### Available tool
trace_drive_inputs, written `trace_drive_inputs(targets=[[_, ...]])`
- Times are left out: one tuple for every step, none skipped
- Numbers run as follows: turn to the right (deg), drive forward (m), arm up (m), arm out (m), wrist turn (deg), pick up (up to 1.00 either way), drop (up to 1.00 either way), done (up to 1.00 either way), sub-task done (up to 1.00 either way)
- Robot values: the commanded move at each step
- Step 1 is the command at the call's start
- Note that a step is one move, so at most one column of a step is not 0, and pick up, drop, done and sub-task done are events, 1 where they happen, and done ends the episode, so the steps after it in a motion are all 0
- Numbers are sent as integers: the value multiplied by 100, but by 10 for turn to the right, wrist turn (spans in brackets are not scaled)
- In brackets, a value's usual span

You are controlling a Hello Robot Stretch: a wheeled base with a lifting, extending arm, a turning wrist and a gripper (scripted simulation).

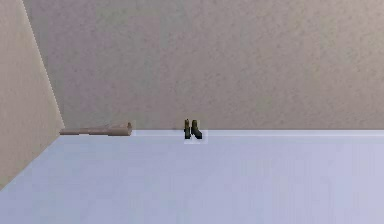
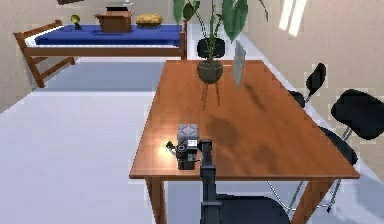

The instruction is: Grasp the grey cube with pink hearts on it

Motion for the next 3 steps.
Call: trace_drive_inputs(targets=[[0, 0, 0, 0, 0, 100, 0, 0, 0], [0, 0, 10, 0, 0, 0, 0, 0, 0], [0, 0, 0, 0, 0, 0, 0, 100, 0]])
